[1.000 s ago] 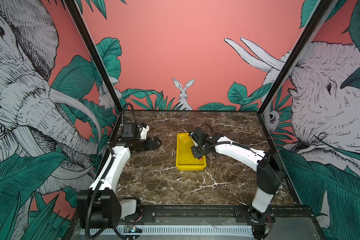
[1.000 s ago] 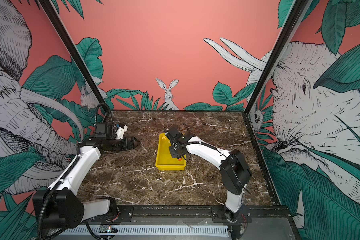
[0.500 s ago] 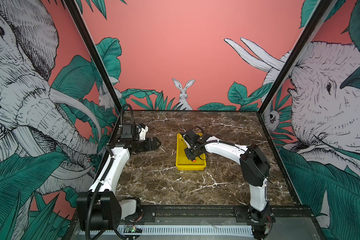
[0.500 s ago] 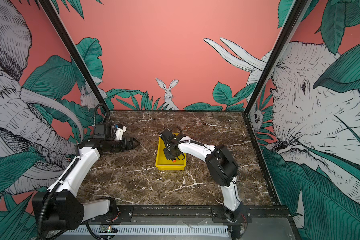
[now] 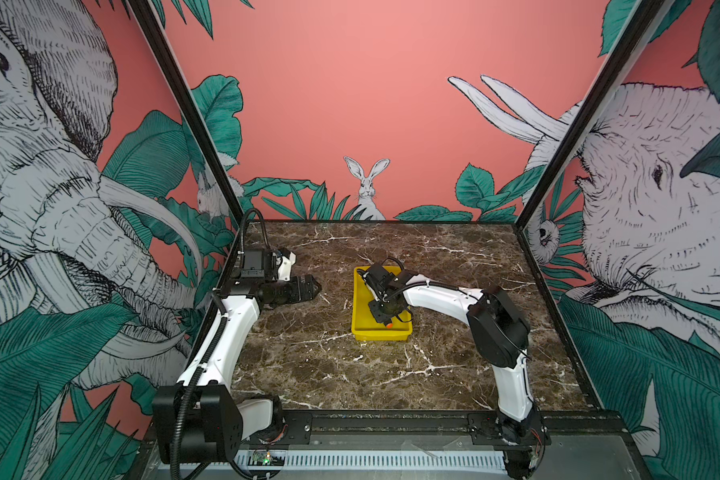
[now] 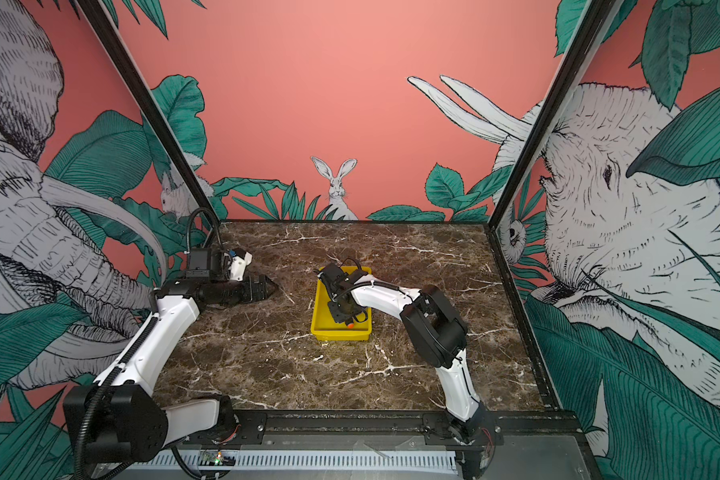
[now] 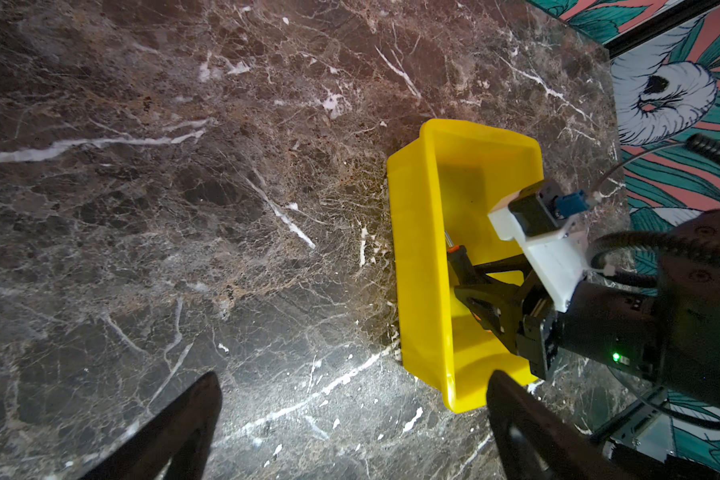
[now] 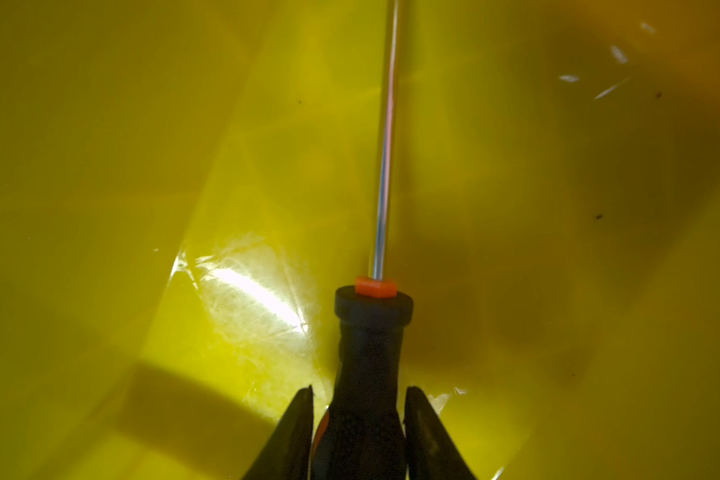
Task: Put the screwdriver in the bin
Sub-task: 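Lower the screwdriver into the bin and open the right gripper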
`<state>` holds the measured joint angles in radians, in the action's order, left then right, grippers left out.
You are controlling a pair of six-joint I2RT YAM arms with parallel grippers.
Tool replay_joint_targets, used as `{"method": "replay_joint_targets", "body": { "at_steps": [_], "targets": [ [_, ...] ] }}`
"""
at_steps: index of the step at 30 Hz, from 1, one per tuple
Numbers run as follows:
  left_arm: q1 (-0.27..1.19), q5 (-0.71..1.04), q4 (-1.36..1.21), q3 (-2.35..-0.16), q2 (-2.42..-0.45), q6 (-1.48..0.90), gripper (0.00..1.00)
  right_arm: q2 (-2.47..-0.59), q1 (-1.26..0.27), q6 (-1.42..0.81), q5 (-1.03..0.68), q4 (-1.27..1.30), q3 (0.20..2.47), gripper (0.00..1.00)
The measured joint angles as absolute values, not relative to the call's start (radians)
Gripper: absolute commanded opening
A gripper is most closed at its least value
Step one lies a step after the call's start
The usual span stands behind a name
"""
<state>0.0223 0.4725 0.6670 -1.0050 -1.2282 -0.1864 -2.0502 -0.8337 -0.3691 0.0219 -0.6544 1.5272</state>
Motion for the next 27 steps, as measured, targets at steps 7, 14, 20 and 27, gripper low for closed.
{"method": "replay_joint_targets", "body": {
  "at_steps": [7,14,20,27],
  "targets": [
    [0.021,0.448,0.668,-1.005,-1.217,-0.182,1.0,-2.051,-0.834,-0.353,0.035,-0.659,1.537,0.58],
    [0.02,0.427,0.67,-1.005,-1.185,-0.178,1.0,-2.041,-0.834,-0.327,0.053,-0.666,1.554,0.62],
    [0.02,0.424,0.671,-1.004,-1.174,-0.175,1.0,-1.93,-0.831,-0.258,0.068,-0.661,1.543,0.64],
    [0.019,0.405,0.675,-0.998,-1.163,-0.173,1.0,-1.668,-0.785,-0.189,0.052,-0.599,1.466,0.65]
  ]
}}
